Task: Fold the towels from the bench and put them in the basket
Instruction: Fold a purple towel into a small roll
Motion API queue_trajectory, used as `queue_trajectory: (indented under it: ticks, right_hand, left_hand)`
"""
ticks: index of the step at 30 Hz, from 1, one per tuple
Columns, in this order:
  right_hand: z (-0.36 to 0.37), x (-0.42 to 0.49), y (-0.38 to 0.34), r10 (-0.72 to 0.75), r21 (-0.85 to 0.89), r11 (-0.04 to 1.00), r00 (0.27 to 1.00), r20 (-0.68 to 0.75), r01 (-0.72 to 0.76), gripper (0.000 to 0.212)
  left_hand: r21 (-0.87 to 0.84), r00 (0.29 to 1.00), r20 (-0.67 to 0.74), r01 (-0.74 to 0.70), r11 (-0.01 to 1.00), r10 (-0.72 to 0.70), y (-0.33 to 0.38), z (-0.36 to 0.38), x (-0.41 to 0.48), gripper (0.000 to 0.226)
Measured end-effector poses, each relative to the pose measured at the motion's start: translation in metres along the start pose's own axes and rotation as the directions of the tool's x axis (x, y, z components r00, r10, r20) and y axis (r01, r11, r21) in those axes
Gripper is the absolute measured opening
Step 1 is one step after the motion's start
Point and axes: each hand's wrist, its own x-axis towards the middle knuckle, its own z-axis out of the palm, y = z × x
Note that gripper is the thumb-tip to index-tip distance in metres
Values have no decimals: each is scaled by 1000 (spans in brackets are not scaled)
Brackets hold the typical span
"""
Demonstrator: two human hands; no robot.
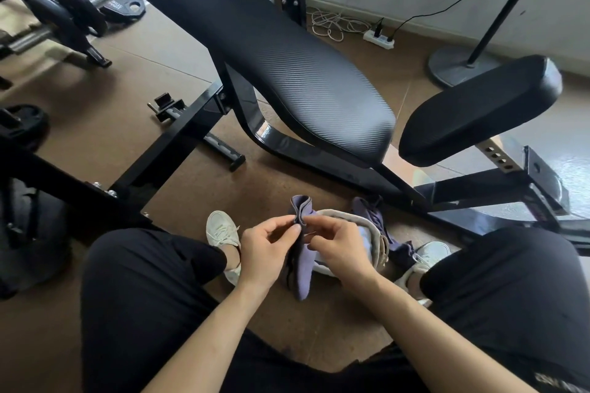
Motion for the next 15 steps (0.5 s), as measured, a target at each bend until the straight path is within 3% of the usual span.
queue_trajectory:
  ticks: [3, 5, 8, 11, 15]
  right_hand:
    - [0, -2, 0, -23, 25, 999, 998, 52, 22, 48]
    - [-2, -3, -1, -69, -46, 996, 995, 74, 73, 49]
    - [-10, 4, 3, -154, -163, 975, 988, -7, 151, 42]
    - [-26, 18, 9, -93, -168, 983, 987, -132, 70, 27]
    - [-39, 34, 15, 27, -121, 992, 1000, -14, -28, 54]
  left_hand:
    - [63, 998, 18, -62, 996, 61, -1, -2, -2, 31]
    - [129, 992, -14, -119, 985, 122, -1, -4, -1, 28]
    - [112, 990, -51, -125, 986, 131, 2, -9, 2, 25]
    - [86, 989, -7, -144, 986, 145, 4, -18, 5, 26]
    - [84, 979, 100, -184, 979, 176, 10, -30, 6, 24]
